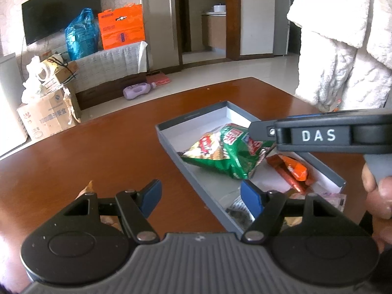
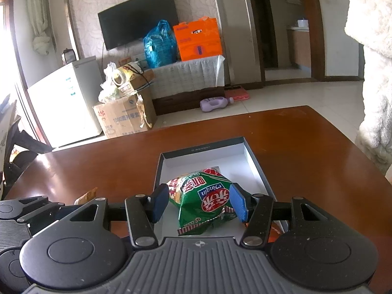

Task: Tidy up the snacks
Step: 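Withdraw both open tools from the box toward the remaining snacks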

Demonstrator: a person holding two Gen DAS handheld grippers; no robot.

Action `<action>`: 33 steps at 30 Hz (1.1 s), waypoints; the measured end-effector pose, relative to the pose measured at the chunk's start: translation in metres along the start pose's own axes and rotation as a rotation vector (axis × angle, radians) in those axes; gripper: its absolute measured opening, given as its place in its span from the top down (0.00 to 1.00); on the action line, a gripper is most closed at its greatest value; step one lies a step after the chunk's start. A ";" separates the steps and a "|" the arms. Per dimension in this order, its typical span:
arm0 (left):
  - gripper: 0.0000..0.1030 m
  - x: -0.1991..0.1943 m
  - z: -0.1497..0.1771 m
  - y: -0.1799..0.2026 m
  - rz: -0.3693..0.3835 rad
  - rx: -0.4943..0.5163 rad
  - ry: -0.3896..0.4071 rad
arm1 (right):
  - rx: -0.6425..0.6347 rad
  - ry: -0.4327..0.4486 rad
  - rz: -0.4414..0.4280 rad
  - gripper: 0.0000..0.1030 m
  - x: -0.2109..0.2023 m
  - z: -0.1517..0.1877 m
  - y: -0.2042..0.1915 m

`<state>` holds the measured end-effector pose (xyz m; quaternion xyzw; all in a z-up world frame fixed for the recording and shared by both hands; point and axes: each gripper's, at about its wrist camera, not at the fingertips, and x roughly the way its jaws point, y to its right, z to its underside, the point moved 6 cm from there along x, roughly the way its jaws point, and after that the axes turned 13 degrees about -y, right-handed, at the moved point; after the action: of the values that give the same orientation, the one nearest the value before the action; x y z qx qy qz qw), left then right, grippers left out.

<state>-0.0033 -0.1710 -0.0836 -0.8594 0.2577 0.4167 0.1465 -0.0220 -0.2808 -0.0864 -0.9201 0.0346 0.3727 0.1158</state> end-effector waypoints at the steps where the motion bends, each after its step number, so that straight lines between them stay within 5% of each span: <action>1: 0.30 -0.001 0.001 -0.003 -0.003 -0.005 0.000 | -0.003 0.003 -0.003 0.44 0.000 0.000 -0.002; 20: 0.30 -0.036 0.044 -0.108 -0.093 -0.166 -0.014 | -0.129 -0.023 -0.072 0.38 0.012 -0.004 -0.070; 33: 0.30 -0.046 0.075 -0.125 -0.137 -0.174 -0.058 | -0.184 -0.063 -0.108 0.38 0.028 0.000 -0.101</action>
<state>-0.0047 -0.0180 -0.0880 -0.8721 0.1569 0.4510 0.1070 0.0138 -0.1825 -0.0869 -0.9152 -0.0530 0.3961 0.0517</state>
